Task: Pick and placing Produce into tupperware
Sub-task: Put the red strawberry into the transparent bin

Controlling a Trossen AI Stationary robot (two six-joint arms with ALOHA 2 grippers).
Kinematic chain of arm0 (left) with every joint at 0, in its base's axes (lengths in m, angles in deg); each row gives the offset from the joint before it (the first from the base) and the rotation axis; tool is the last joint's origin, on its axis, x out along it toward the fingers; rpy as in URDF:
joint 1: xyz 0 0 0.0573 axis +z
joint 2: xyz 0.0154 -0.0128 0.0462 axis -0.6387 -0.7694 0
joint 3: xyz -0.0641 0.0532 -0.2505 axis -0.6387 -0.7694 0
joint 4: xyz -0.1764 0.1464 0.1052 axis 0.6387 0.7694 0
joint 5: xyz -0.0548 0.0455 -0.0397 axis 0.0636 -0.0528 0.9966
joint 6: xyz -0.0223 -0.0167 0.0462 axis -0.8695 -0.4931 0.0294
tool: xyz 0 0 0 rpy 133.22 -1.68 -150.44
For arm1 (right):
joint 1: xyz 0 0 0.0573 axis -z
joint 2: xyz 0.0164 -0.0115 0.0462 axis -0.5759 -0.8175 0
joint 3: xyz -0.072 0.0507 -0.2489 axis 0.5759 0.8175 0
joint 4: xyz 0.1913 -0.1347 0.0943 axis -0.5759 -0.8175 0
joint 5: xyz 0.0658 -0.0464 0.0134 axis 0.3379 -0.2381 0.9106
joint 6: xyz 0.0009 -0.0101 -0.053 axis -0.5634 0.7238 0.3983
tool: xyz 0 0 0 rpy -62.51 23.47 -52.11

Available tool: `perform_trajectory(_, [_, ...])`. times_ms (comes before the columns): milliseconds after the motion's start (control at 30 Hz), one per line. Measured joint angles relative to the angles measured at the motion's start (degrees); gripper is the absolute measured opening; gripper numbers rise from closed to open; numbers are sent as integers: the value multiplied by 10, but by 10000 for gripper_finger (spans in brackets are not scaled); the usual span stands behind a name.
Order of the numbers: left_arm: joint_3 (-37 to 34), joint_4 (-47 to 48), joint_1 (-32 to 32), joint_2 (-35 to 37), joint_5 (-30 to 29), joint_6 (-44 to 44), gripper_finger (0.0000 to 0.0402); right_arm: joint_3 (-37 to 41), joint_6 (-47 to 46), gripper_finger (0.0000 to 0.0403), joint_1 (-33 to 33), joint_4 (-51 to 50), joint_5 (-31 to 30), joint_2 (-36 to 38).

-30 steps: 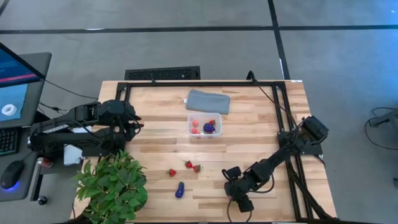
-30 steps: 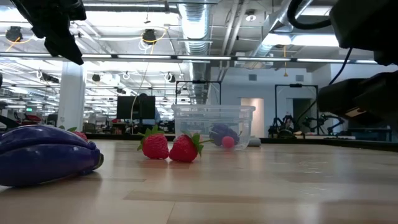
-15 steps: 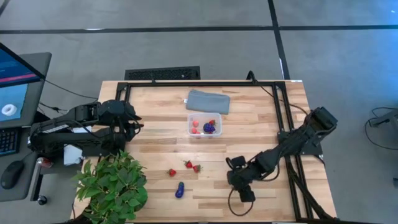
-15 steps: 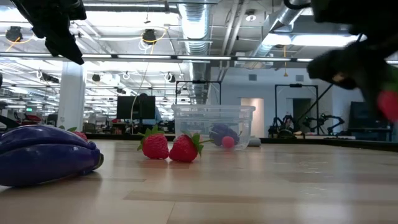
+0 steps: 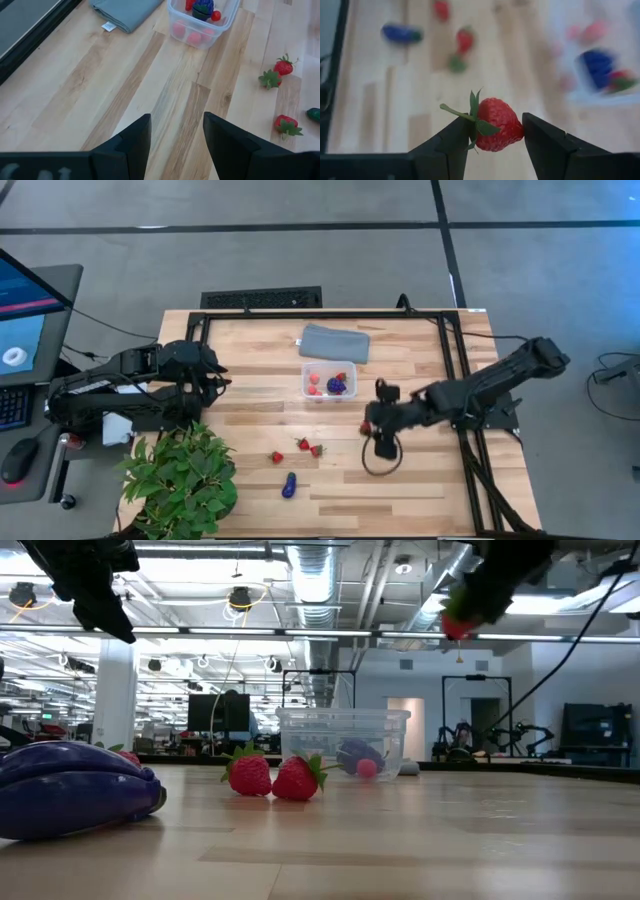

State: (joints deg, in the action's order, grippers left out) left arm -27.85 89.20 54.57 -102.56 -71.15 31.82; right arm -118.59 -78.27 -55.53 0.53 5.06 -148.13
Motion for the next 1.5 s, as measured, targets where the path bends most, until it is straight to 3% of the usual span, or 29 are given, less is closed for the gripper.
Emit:
perform_trajectory(333, [0, -1, 0, 0, -5, 0, 171, 0, 109, 201, 139, 27, -46, 57])
perform_trajectory(800, [0, -27, 0, 0, -27, 3, 171, 0, 214, 201, 276, 166, -23, 4])
perform_trajectory(1100, [0, -26, 0, 0, -35, -2, 171, 0, 217, 200, 303, 232, 33, -83])
perform_trajectory(1500, [0, -25, 0, 0, -44, -7, 171, 0, 193, 201, 303, 292, 64, -166])
